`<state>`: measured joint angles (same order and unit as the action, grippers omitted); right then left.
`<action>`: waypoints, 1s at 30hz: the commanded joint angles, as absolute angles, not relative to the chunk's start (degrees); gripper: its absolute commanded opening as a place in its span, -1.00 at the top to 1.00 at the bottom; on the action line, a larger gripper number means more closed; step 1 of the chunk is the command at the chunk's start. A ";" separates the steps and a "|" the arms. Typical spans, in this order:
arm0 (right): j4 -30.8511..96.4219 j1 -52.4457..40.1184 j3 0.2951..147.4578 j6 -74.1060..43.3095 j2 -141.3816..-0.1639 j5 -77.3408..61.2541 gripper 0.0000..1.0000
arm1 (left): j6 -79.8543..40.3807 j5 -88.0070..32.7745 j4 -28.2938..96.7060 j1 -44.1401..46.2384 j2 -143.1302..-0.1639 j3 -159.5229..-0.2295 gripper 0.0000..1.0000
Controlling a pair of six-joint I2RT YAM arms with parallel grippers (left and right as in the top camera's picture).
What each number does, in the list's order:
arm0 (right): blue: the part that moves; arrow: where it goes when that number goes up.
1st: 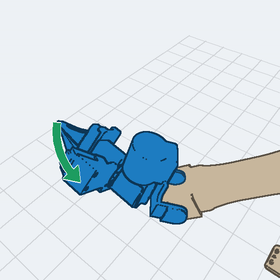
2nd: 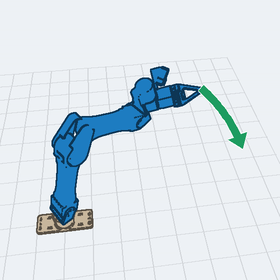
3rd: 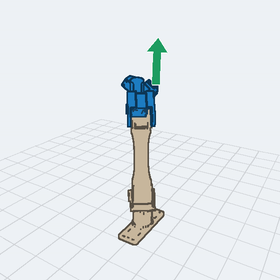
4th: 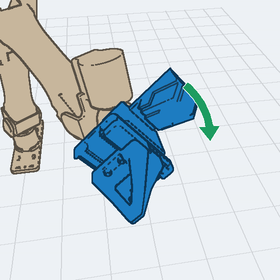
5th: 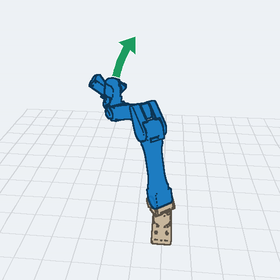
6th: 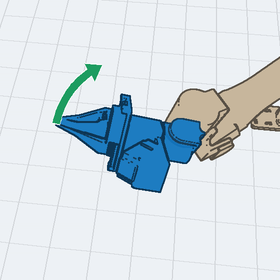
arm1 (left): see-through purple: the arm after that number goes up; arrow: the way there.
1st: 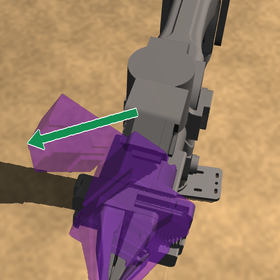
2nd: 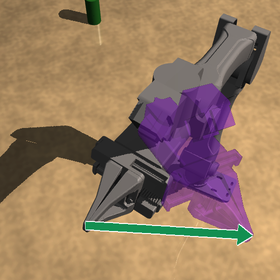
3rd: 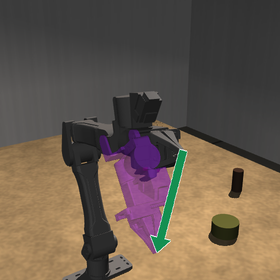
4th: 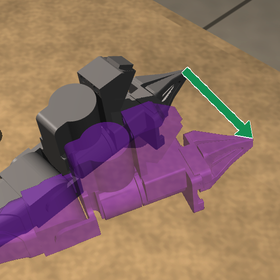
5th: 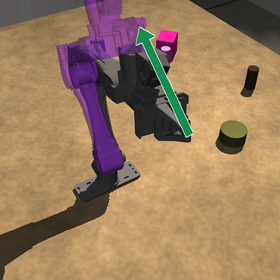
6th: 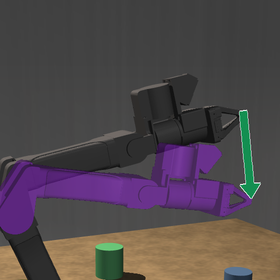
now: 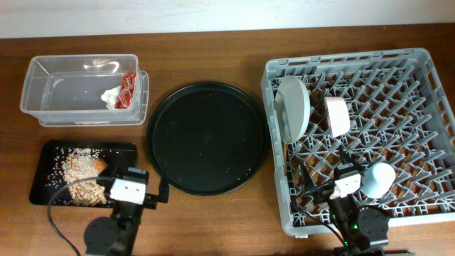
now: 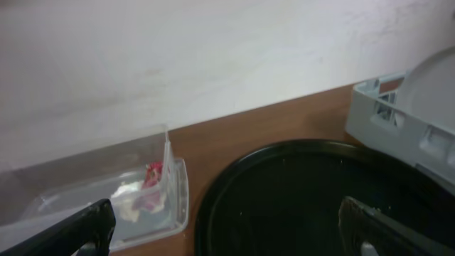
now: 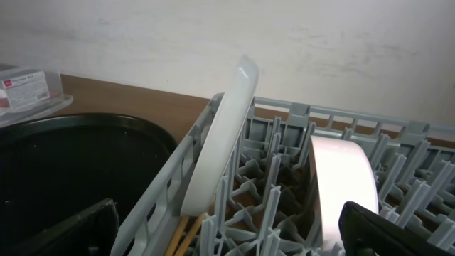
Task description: Sort waste into correct bins and load items into the dishwasher rack
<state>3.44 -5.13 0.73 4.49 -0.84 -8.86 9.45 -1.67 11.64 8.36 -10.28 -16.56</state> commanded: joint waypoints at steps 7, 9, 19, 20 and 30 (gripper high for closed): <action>3.66 -4.84 0.32 3.99 -0.47 -8.36 -0.96 | 10.17 -1.93 4.34 8.12 -0.27 -0.47 -0.99; 3.66 -4.84 0.32 3.99 -0.47 -8.36 -0.96 | 10.17 -1.91 4.38 8.12 -0.30 -0.47 -0.99; 3.66 -4.84 0.32 3.99 -0.47 -8.36 -0.96 | 10.17 -1.91 4.47 8.12 -0.30 -0.49 -0.99; 3.66 -4.84 0.32 3.99 -0.47 -8.36 -0.96 | 10.17 -1.91 4.47 8.12 -0.30 -0.49 -0.99; 3.68 -4.84 0.32 3.99 -0.47 -8.36 -0.96 | 10.17 -1.89 4.49 8.12 -0.30 -0.49 -0.99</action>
